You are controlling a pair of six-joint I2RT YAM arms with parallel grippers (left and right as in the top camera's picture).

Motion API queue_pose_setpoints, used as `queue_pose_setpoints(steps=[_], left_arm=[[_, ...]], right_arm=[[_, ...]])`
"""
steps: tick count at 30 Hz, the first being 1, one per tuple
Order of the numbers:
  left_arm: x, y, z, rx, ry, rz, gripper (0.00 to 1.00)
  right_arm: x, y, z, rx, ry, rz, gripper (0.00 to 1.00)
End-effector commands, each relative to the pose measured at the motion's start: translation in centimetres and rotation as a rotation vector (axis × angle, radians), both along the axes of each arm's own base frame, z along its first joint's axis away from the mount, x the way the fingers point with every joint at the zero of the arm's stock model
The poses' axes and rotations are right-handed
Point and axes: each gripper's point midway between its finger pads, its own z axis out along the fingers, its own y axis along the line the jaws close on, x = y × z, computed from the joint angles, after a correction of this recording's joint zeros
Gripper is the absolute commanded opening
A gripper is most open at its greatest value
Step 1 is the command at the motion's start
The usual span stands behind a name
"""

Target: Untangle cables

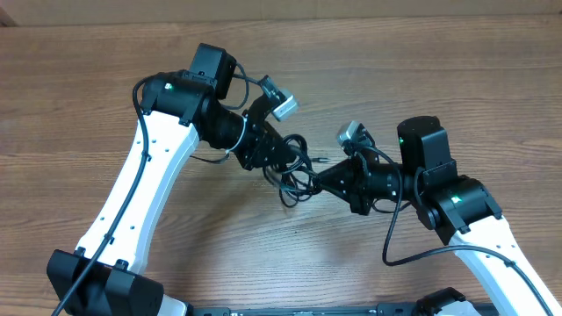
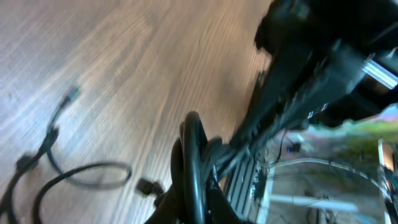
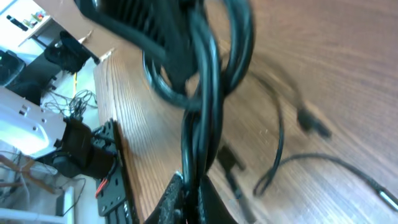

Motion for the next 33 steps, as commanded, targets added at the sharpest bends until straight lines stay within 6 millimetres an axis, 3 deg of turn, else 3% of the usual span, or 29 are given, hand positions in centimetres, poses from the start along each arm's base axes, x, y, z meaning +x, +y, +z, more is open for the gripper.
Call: queue_pose_setpoints(steps=[1,9,16,19,20,22,24,33], left_arm=[[-0.2,-1.4,3.7,-0.174,-0.008,-0.019,0.04],[0.1,-3.1,7.9,-0.407,0.008,-0.062,0.04],[0.6,-3.0,7.8,-0.394,0.016,-0.036,0.04],[1.7,-2.6,6.4,-0.303,0.06,0.057,0.04],[2.2,-2.3,5.9,-0.266,0.082,0.103,0.04],[2.9,-1.9,5.3,-0.226,0.117,0.166,0.04],[3.1,-2.0,5.3,-0.225,0.138,0.188,0.04],[4.5,-2.1,5.7,-0.227,0.194,0.283,0.04]], right_arm=[[-0.7,-0.2,0.0,-0.011,0.014,0.008,0.04],[-1.0,-1.2,-1.7,-0.089,0.076,-0.038,0.04],[-1.1,-1.7,-2.5,-0.125,0.121,-0.077,0.06],[-0.6,-1.9,-2.6,-0.116,0.197,-0.157,0.22],[-0.3,-2.0,-2.7,-0.113,0.225,-0.193,0.34],[0.3,-2.0,-2.4,-0.085,0.29,-0.267,0.38],[0.9,-1.8,-1.8,-0.035,0.349,-0.327,0.52],[2.7,-0.6,1.0,0.117,0.397,-0.389,0.74]])
